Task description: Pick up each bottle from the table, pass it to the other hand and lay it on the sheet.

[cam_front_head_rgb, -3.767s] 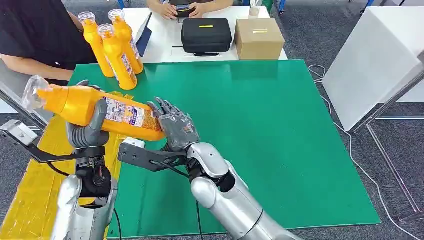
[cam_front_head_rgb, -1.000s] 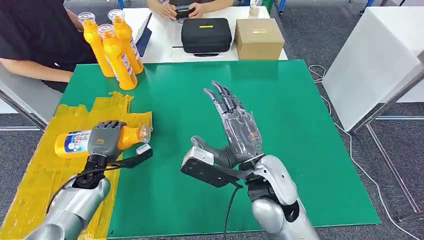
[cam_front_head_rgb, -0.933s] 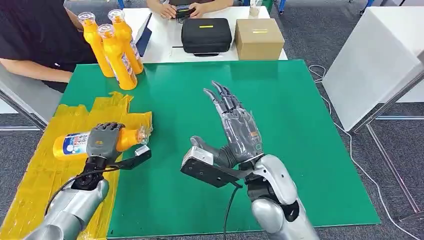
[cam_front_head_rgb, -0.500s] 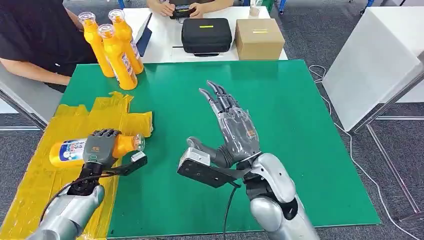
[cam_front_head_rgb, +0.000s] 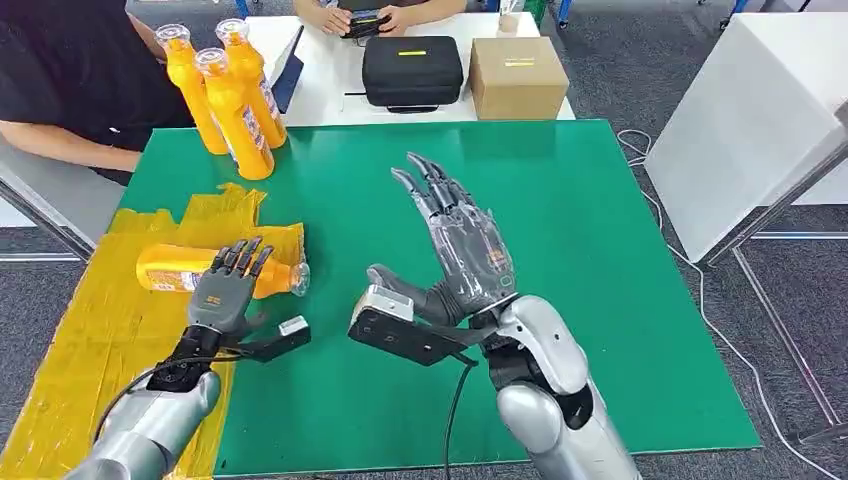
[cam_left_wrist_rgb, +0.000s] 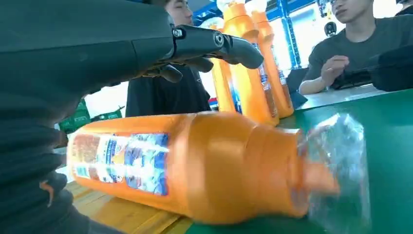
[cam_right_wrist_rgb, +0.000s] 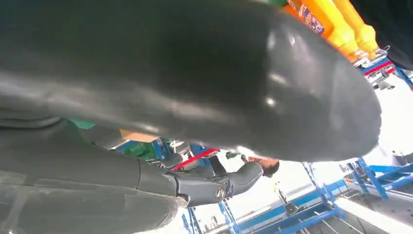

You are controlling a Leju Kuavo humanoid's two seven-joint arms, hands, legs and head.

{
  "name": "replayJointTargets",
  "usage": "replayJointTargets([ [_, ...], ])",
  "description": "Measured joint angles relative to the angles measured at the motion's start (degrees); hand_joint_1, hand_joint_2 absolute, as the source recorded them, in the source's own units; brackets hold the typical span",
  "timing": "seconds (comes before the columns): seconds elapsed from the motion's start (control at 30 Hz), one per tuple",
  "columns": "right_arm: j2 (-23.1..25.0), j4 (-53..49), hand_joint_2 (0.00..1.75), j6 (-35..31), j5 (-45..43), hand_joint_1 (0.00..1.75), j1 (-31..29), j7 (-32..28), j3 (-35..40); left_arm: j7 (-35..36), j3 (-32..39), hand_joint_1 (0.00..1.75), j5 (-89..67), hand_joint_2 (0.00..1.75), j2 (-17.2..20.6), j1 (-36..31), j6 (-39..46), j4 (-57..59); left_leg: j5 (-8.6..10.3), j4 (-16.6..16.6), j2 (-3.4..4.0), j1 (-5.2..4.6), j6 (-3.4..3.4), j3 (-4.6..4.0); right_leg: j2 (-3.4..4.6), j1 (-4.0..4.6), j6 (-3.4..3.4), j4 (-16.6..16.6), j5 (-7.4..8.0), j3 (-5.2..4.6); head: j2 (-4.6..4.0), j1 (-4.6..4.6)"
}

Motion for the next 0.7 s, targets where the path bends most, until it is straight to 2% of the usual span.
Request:
replayJointTargets([
  [0.2,0.0,0.0,0.00,0.4,0.7,0.00,0.0,0.1,0.0,-4.7,-0.4,0.00,3.5,0.00,-0.7,0.0,0.0,-0.2,0.00,0.0,0.02,0.00,0.00,0.01,0.01,0.00,0.00,0.0,0.00,0.00,0.00,0.00],
  [0.33,0.2,0.0,0.00,-1.4,-1.3,0.00,0.0,-1.5,-0.8,-13.0,0.4,0.00,18.5,0.00,-1.9,-0.1,-1.5,-1.6,0.00,0.0,0.00,-0.01,0.00,0.01,0.00,0.00,0.00,0.0,0.00,0.00,-0.02,0.02],
  [0.43,0.8,0.5,0.00,-5.7,-2.3,0.00,-0.5,-5.8,-2.5,-15.5,1.8,0.00,35.7,0.00,-3.2,0.5,-11.8,-7.5,0.00,0.0,0.01,-0.01,0.00,-0.01,0.00,-0.01,0.00,0.0,0.01,0.01,-0.02,0.02],
  [0.5,1.5,2.3,0.00,-7.1,-4.1,0.00,-1.9,-8.0,-4.8,-12.9,2.8,0.00,51.3,0.00,-4.0,1.1,-23.8,-14.5,0.01,0.0,0.02,-0.01,0.01,-0.02,0.00,-0.01,0.01,0.0,0.01,0.01,-0.02,0.00],
  [0.57,2.1,6.3,0.00,-9.2,-5.9,0.00,-4.3,-11.6,-7.5,-10.2,3.1,0.00,64.6,0.00,-4.3,1.0,-32.3,-21.6,0.03,0.0,0.02,-0.01,0.02,-0.01,0.01,-0.01,0.01,0.0,0.02,0.02,-0.02,0.00],
  [0.63,2.8,11.6,0.00,-12.9,-9.9,0.00,-7.2,-17.9,-9.6,-8.4,3.1,0.00,75.5,0.00,-4.3,-0.2,-36.7,-26.6,0.06,0.0,0.02,0.00,0.03,-0.01,0.00,-0.01,0.07,0.0,0.07,0.03,-0.02,0.00],
  [0.7,3.1,17.3,0.00,-16.9,-14.4,0.00,-9.6,-23.6,-11.1,-7.9,3.1,0.00,80.8,0.00,-4.0,-2.1,-37.4,-29.8,0.10,0.0,-0.01,0.01,0.01,0.01,-0.01,0.00,0.06,0.0,0.07,0.06,-0.02,0.00],
])
